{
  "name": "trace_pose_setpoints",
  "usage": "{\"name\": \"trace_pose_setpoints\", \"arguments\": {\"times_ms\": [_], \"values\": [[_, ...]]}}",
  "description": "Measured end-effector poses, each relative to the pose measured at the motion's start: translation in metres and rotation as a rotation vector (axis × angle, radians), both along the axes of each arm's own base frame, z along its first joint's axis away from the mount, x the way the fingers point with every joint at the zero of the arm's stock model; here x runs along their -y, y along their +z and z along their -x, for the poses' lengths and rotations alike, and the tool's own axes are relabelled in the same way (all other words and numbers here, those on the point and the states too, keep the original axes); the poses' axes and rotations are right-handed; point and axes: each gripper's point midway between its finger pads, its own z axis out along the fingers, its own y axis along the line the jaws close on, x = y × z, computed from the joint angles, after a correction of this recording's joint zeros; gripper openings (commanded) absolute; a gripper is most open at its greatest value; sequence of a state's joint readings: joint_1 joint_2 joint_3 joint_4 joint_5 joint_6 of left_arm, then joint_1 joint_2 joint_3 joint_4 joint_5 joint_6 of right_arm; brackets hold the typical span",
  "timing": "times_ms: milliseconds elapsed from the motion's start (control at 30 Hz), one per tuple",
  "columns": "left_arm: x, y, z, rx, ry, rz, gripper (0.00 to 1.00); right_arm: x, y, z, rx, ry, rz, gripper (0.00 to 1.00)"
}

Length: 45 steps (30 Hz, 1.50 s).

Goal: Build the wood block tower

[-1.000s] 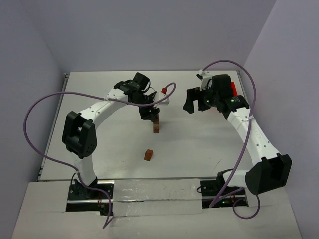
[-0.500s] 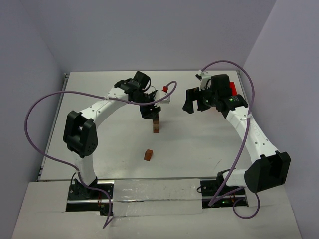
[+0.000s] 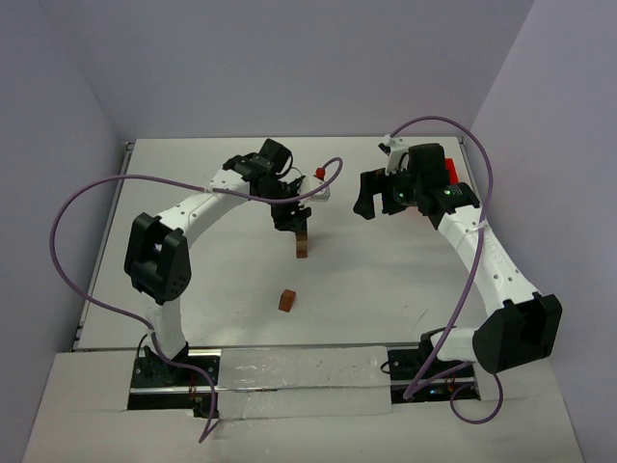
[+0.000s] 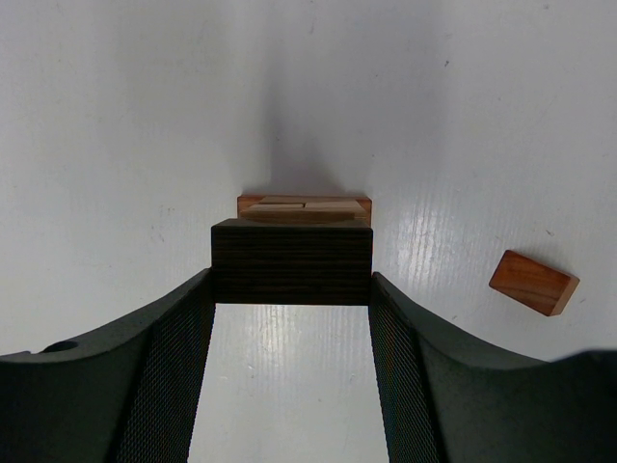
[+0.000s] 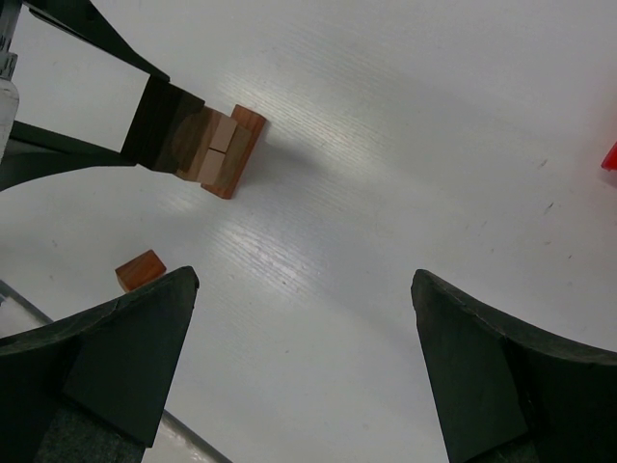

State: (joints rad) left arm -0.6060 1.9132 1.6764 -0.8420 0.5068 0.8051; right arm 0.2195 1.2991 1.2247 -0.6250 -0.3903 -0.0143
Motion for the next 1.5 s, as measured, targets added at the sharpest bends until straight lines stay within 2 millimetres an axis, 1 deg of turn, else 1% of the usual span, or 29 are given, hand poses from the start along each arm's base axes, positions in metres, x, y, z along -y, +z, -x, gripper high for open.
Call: {"name": "trace_pose_setpoints", "arguments": {"times_ms": [567, 1000, 1500], "values": [[0.0, -0.0028, 0.002, -0.014, -0.003, -0.002, 0.3, -0.0008, 0.0002, 0.0004, -0.002, 0.001, -0.005, 1.0], [0.0006, -0.007, 0.0023, -0.027, -0.005, -0.007, 0.32, -0.0015, 0.0004, 0.0008, -0.003, 0.005, -0.008, 1.0], [0.0011, -0.0072, 0.0034, -0.032, -0.007, -0.004, 0.34, -0.0023, 0.0007, 0.0013, -0.004, 0.009, -0.012, 1.0]]}}
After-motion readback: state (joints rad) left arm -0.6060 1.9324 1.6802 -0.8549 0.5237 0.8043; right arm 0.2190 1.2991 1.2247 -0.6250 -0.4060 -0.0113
